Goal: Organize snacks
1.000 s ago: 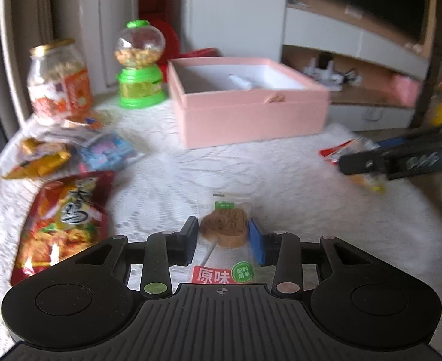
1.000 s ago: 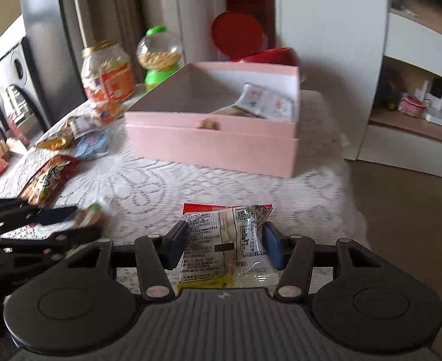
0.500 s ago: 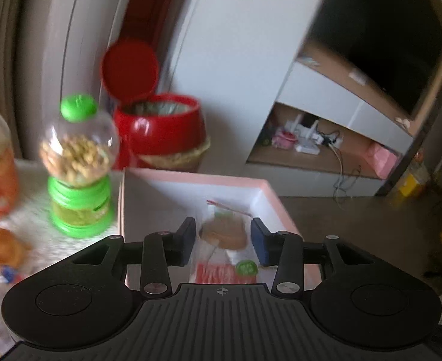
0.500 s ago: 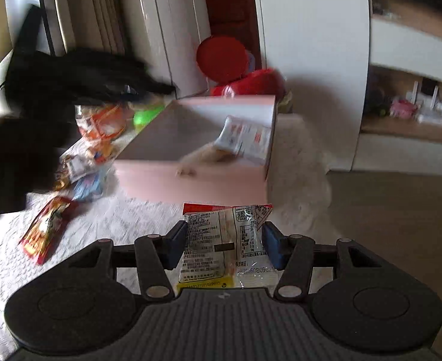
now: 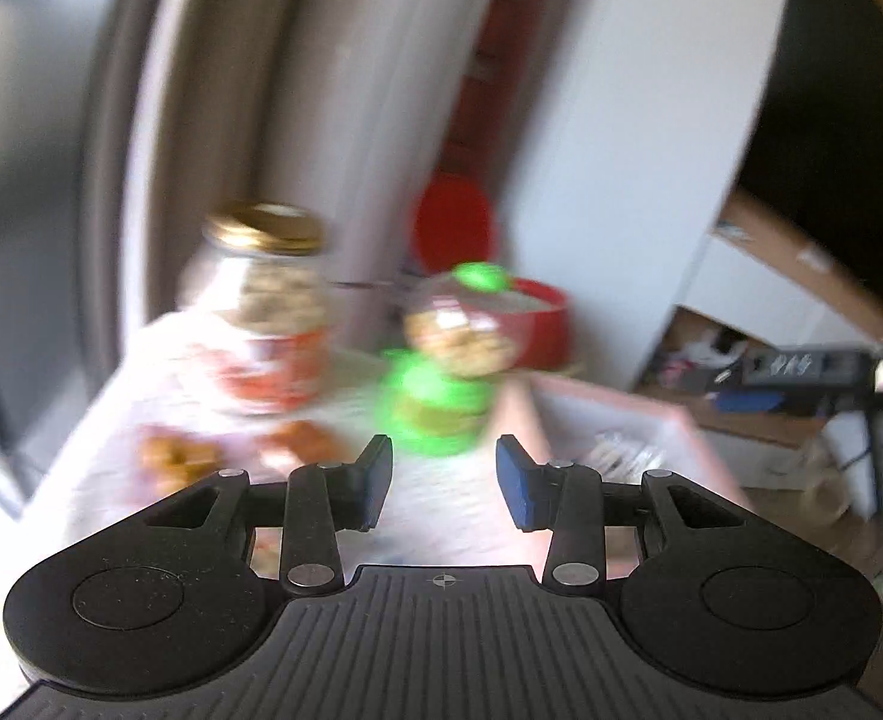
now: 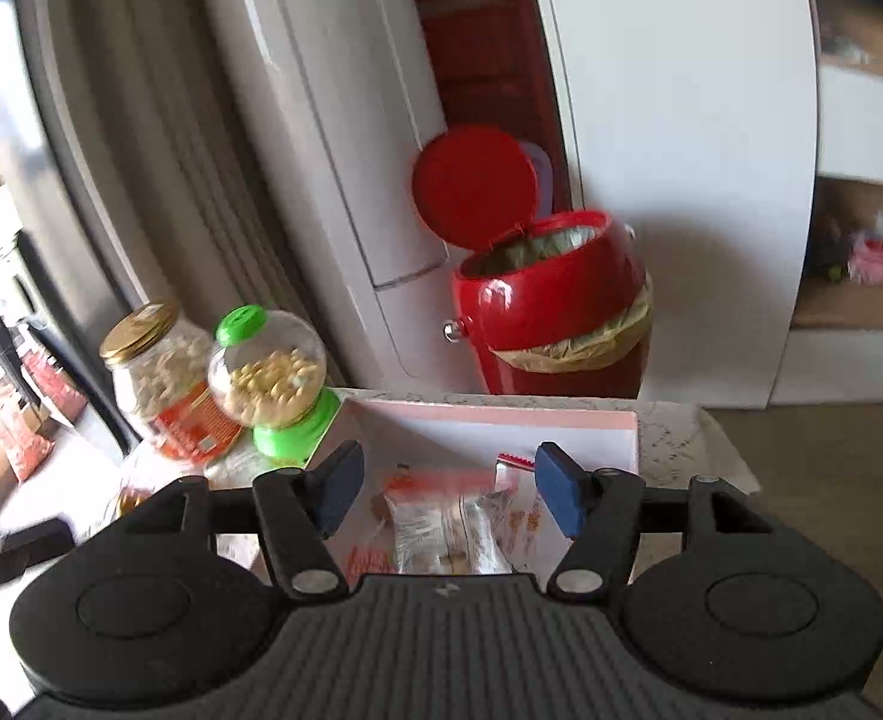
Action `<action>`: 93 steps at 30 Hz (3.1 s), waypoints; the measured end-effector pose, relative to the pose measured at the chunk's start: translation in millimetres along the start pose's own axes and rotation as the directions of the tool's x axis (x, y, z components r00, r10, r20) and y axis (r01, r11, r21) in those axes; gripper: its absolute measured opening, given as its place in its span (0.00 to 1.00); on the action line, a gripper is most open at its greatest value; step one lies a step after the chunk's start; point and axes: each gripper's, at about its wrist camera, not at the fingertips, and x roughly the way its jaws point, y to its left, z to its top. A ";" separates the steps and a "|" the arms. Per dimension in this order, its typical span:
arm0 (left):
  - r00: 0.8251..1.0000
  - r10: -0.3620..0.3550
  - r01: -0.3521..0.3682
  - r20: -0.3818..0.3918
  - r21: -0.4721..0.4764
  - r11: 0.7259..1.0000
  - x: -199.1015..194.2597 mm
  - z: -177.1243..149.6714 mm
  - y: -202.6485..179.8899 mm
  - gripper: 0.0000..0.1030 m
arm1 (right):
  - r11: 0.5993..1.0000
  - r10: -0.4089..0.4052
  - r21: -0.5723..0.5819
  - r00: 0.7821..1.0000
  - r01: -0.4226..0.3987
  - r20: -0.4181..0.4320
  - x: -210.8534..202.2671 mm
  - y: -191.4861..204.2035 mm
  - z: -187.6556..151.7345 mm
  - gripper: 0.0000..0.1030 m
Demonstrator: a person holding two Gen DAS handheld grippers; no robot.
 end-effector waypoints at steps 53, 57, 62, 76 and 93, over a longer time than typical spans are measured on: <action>0.969 -0.077 0.139 -0.236 0.261 0.955 52.7 -13.5 25.3 0.46 | 0.963 0.056 -0.243 0.965 -0.119 -0.255 -23.5 120.7 -175.2 0.39; 0.954 -0.059 0.144 -0.294 0.279 0.949 82.6 -11.1 25.5 0.43 | 0.972 0.014 -0.226 0.973 -0.067 -0.230 -36.3 103.0 -185.2 0.39; 0.928 -0.096 0.152 -0.361 0.131 0.980 106.7 -16.4 48.2 0.43 | 0.977 0.007 -0.208 0.973 -0.056 -0.230 -39.4 94.4 -189.8 0.39; 0.931 -0.121 0.187 -0.344 0.164 0.969 33.0 -54.6 20.7 0.48 | 0.976 -0.010 -0.213 0.975 -0.039 -0.223 -47.6 94.4 -197.6 0.41; 0.953 -0.103 0.153 -0.285 0.161 0.975 2.5 -50.4 47.6 0.43 | 0.964 0.002 -0.261 0.975 -0.061 -0.220 -51.5 122.2 -198.7 0.51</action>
